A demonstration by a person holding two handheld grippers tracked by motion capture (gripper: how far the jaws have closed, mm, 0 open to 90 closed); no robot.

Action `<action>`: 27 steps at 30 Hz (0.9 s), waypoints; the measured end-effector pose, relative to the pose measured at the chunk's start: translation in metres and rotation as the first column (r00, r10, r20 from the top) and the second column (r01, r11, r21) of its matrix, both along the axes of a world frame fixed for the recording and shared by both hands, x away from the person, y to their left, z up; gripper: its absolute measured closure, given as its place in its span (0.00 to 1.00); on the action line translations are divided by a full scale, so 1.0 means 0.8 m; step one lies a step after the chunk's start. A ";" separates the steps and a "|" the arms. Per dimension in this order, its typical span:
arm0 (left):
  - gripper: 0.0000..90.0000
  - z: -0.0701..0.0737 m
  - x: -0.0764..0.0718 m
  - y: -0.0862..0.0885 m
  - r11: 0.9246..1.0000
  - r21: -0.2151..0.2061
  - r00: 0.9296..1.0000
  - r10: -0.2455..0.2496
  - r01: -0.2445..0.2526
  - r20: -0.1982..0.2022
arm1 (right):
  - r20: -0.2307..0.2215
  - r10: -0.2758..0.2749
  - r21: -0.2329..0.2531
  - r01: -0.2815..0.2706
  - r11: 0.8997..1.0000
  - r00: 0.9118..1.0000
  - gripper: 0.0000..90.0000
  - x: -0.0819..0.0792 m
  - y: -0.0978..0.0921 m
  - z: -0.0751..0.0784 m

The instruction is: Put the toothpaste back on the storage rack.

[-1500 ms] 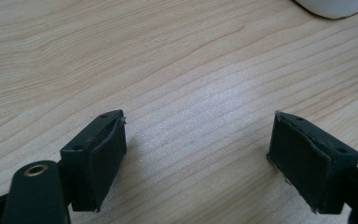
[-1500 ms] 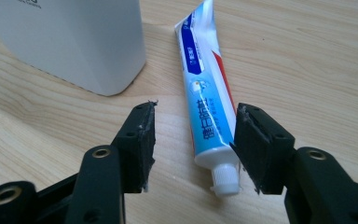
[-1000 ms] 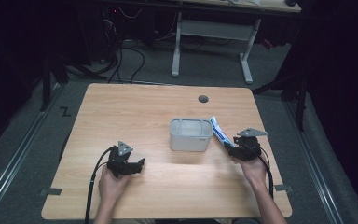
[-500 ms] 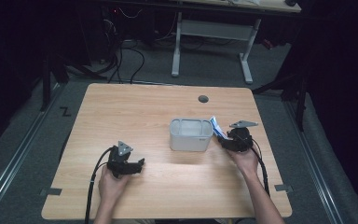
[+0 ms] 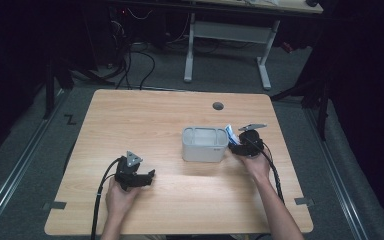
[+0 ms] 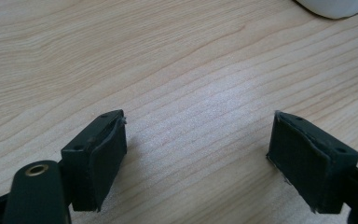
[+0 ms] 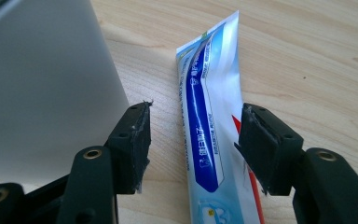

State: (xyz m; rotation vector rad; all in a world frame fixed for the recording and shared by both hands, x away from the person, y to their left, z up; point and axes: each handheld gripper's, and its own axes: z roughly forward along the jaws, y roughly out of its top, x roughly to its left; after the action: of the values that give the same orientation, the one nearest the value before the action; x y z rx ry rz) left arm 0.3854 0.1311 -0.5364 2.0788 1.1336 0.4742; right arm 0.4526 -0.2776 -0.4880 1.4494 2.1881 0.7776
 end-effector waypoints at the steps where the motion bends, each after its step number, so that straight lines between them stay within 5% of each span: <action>1: 0.22 0.000 0.000 0.000 1.000 0.000 1.000 0.000 0.000 0.000 | 0.000 0.000 0.000 0.000 1.000 1.000 0.48 0.000 0.000 0.000; 20: 0.22 0.000 0.000 0.000 1.000 0.000 1.000 0.000 0.000 0.000 | -0.037 -0.035 -0.032 0.034 0.999 0.999 0.50 0.021 0.003 -0.010; 27: 0.22 0.000 0.000 0.000 1.000 0.000 1.000 0.000 0.000 0.001 | -0.084 -0.053 -0.039 0.050 0.998 0.995 0.50 0.027 -0.004 -0.021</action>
State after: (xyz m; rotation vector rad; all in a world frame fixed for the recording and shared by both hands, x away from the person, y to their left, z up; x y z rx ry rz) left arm 0.3852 0.1311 -0.5365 2.0782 1.1337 0.4748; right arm 0.4739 -0.2804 -0.5048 1.5412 2.2060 0.6662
